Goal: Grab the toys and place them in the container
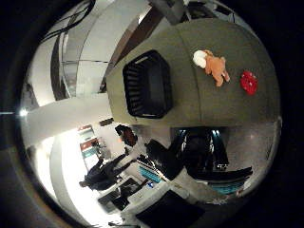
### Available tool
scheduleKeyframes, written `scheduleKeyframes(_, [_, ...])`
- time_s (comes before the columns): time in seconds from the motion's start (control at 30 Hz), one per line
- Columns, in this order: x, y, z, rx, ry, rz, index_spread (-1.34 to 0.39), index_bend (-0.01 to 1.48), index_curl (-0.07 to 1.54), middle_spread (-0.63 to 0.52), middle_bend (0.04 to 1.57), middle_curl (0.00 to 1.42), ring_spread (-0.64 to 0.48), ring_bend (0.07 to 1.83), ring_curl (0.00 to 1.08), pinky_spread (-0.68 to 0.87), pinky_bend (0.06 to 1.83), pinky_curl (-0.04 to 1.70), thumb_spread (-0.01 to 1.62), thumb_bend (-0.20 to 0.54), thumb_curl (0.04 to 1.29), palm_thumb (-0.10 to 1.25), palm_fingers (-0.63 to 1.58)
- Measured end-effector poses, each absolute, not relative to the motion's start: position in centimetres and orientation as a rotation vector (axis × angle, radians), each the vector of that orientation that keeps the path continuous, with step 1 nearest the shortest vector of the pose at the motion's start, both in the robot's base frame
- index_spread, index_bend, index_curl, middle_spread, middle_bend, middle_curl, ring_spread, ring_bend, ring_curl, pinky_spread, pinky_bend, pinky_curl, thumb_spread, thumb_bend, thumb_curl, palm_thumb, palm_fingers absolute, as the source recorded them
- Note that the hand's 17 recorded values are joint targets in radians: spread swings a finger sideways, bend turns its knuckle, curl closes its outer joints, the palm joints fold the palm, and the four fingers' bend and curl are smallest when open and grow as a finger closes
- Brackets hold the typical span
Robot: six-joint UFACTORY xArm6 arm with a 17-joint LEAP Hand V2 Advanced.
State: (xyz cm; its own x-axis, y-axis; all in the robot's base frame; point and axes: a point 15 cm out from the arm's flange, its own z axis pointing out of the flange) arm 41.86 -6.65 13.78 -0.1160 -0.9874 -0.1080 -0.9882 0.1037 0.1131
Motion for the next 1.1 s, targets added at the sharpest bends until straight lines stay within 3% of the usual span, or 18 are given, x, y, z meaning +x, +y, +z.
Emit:
scheduleKeyframes(0.27, [43.3,-6.5,6.5,-2.097,2.357,0.280,-0.12,0.17,0.29,0.22,0.20,0.33,0.22,0.35,0.25,0.29,0.64,0.10,1.13,-0.023,0.27,0.44,0.05])
scheduleKeyframes(1.1, [51.7,-15.4,-3.9,-2.185,2.382,0.199,-0.18,0.16,0.28,0.18,0.18,0.28,0.19,0.24,0.25,0.25,0.48,0.14,1.08,-0.024,0.27,0.38,-0.05])
